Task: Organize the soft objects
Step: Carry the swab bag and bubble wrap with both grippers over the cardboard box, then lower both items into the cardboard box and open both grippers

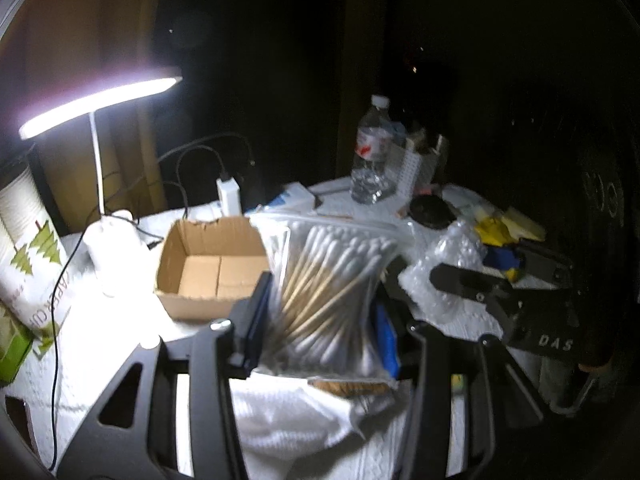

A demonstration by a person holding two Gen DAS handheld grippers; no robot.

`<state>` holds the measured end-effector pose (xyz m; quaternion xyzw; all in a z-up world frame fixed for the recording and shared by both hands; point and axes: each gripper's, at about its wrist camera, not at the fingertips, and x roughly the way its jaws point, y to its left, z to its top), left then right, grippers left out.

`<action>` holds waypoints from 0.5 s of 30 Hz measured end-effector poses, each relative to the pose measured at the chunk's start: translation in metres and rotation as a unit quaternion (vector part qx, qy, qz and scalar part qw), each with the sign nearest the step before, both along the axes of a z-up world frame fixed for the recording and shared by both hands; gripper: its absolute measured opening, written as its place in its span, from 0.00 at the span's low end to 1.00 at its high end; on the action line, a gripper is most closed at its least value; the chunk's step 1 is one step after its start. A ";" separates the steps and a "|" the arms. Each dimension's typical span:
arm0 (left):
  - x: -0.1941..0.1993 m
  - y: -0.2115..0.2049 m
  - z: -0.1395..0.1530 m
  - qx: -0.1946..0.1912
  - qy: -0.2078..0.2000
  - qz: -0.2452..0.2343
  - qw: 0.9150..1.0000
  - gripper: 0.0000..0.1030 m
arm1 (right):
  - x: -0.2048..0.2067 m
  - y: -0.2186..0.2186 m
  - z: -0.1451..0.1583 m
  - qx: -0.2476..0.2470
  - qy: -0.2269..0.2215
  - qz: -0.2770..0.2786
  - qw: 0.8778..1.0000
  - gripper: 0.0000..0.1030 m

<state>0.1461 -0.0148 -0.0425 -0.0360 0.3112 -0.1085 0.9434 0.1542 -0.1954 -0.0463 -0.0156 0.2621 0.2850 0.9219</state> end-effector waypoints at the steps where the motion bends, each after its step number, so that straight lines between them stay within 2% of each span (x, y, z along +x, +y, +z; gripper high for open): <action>1: 0.006 0.002 0.000 0.000 -0.002 0.004 1.000 0.45 | 0.004 0.001 0.001 -0.001 -0.002 0.001 1.000 0.45; 8: 0.044 0.010 -0.015 -0.011 -0.001 0.022 1.000 0.45 | 0.038 0.013 0.005 -0.005 -0.013 0.003 1.000 0.45; 15: 0.077 0.012 -0.038 -0.035 0.011 0.029 0.999 0.45 | 0.075 0.023 -0.008 -0.006 -0.005 0.005 1.000 0.45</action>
